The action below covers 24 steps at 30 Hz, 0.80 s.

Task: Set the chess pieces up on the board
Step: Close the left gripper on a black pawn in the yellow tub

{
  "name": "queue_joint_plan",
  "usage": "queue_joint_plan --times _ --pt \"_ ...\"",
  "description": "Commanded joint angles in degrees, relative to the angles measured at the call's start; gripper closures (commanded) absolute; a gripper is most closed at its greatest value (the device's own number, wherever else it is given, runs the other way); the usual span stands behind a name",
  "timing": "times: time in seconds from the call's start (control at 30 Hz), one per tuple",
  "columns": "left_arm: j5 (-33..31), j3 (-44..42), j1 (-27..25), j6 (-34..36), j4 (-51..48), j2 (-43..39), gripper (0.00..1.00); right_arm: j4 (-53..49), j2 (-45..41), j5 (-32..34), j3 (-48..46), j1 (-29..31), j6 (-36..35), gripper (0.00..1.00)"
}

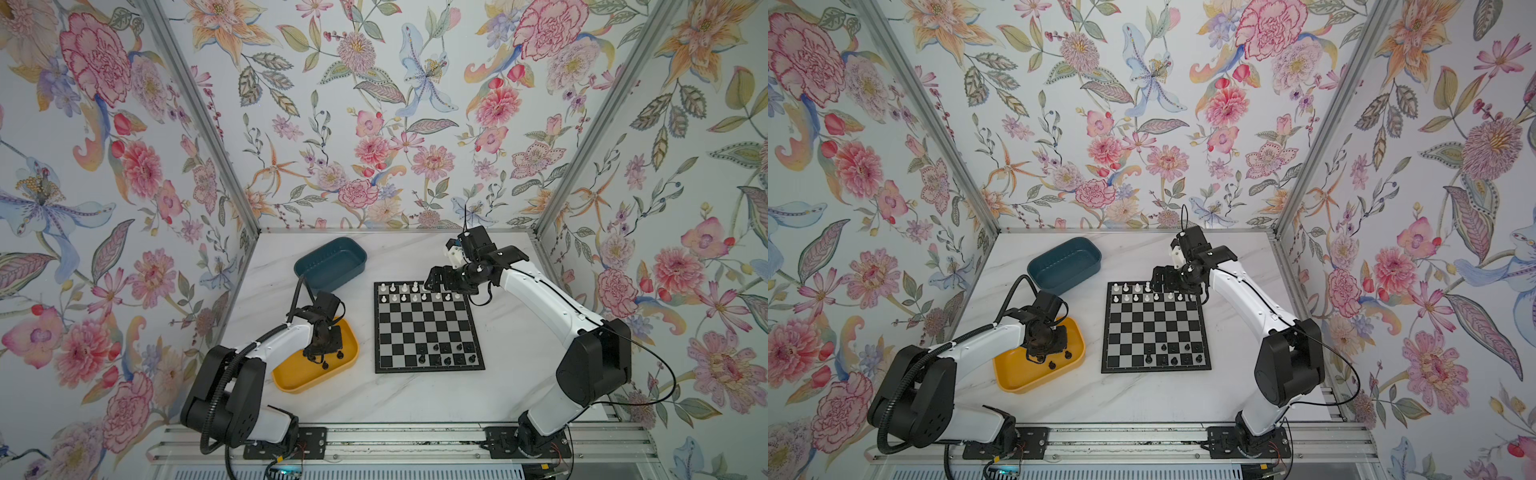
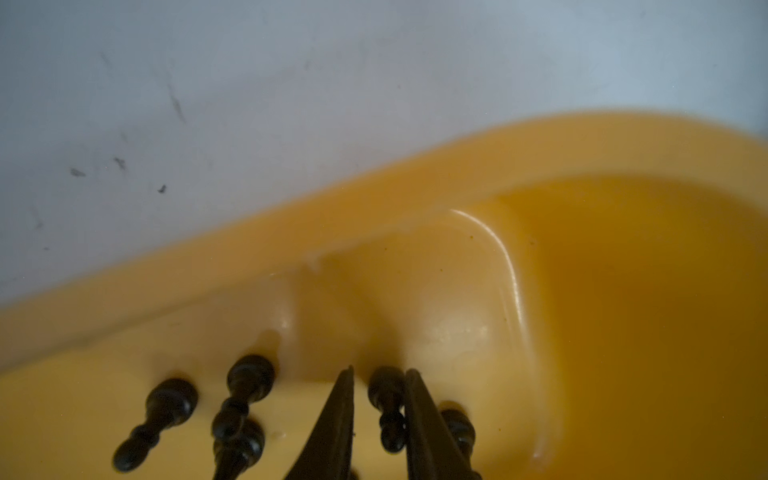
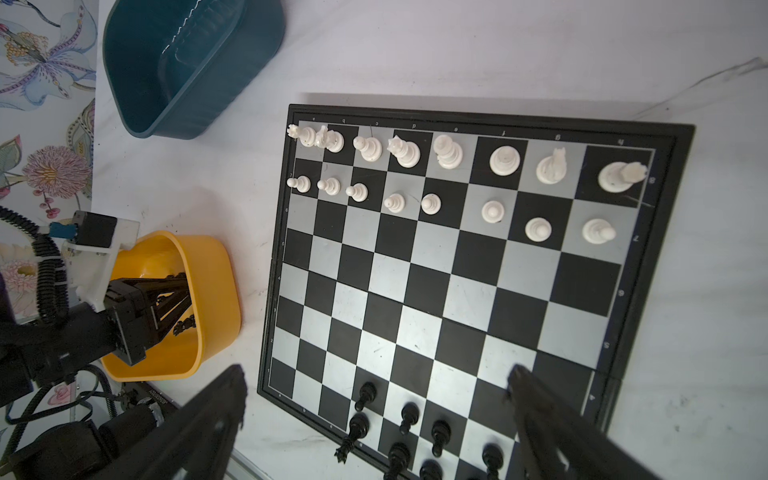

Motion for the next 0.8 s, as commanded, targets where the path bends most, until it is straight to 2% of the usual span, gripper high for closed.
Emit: queue_joint_plan --times 0.0,0.77 --pt "0.0 1.6 0.1 1.3 -0.4 0.9 0.78 -0.7 -1.5 1.0 -0.8 0.1 0.6 0.01" --pt "-1.7 6.7 0.0 3.9 -5.8 -0.1 0.91 0.3 -2.4 0.9 -1.4 0.4 1.3 0.01"
